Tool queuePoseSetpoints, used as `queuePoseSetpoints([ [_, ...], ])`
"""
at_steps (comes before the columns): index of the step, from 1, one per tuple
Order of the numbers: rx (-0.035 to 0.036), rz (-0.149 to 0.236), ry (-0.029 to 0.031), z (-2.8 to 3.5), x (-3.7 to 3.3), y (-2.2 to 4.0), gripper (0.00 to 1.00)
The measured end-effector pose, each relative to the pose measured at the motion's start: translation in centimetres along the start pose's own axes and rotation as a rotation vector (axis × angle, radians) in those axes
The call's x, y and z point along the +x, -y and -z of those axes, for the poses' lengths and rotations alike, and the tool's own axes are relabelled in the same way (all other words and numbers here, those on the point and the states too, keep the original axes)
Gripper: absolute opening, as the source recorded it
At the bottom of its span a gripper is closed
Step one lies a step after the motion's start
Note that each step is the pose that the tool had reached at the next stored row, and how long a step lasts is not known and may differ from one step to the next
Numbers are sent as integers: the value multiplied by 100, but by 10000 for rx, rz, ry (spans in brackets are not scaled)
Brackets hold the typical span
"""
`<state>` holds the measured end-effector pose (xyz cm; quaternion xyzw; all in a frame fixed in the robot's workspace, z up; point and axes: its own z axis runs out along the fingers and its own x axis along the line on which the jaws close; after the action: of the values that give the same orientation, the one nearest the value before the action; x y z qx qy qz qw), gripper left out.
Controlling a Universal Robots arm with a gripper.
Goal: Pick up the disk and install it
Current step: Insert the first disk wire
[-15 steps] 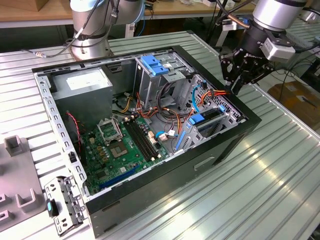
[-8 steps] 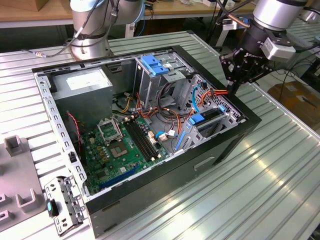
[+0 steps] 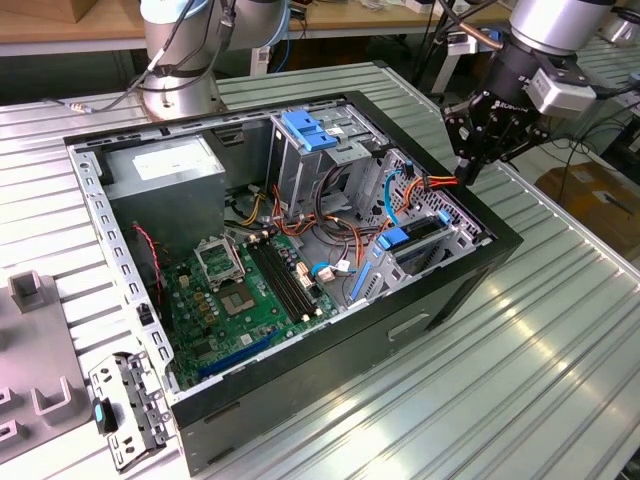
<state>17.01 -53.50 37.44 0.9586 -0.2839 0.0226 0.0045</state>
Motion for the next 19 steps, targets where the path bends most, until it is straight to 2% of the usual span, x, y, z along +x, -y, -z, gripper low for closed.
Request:
queuePoseSetpoints([
  [7,-2,0,-1,2,-2,-2,16],
  [15,0,0,1,4,-61,-41,16],
  [19,0,1,0,10,-63,-41,16],
])
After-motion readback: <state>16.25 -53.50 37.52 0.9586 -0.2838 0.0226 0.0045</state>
